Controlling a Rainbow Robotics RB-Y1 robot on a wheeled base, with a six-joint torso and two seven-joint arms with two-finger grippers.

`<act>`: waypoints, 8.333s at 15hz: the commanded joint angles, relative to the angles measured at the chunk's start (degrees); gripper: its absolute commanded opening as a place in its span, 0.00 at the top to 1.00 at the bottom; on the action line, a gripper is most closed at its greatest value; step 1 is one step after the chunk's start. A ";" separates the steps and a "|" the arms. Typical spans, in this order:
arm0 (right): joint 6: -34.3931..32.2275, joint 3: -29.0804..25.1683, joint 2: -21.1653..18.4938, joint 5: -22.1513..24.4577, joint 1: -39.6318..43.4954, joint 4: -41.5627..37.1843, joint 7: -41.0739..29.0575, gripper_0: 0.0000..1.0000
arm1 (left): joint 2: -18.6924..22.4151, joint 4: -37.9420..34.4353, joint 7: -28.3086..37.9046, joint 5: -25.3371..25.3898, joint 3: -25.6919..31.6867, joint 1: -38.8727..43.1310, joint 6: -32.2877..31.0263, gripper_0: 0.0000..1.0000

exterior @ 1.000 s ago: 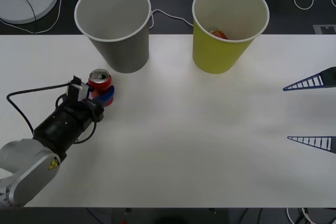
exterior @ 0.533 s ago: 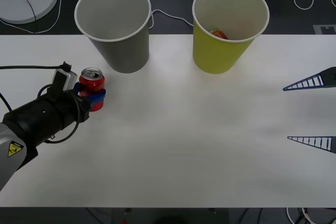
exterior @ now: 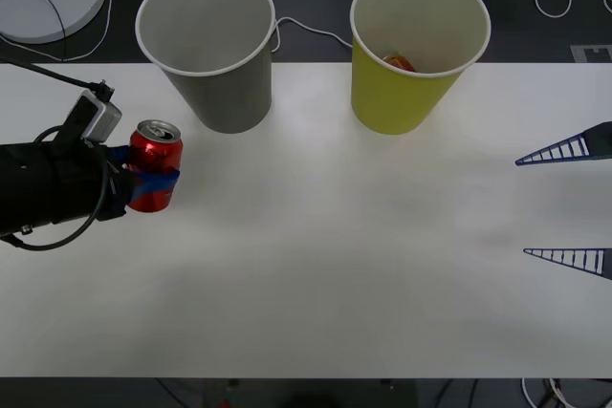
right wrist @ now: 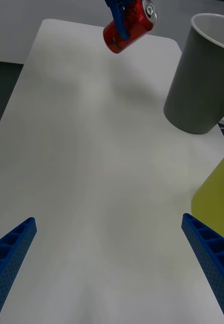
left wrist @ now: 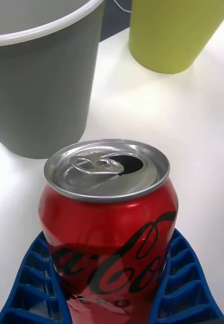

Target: Put the can into the green bin and the plastic bottle into the gray bin

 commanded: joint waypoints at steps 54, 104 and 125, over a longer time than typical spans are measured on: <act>0.00 0.00 0.00 0.01 0.00 0.00 0.00 0.00 | -32.56 90.23 17.22 10.93 -60.81 -107.69 3.66 0.99; 0.00 0.00 0.00 0.01 0.00 0.00 0.00 0.00 | 17.98 18.69 -47.20 30.71 1.85 -17.86 -22.97 0.00; 0.00 0.00 0.00 0.01 0.00 0.00 0.00 0.00 | 14.90 19.66 -55.55 30.00 2.29 -10.39 -20.86 0.00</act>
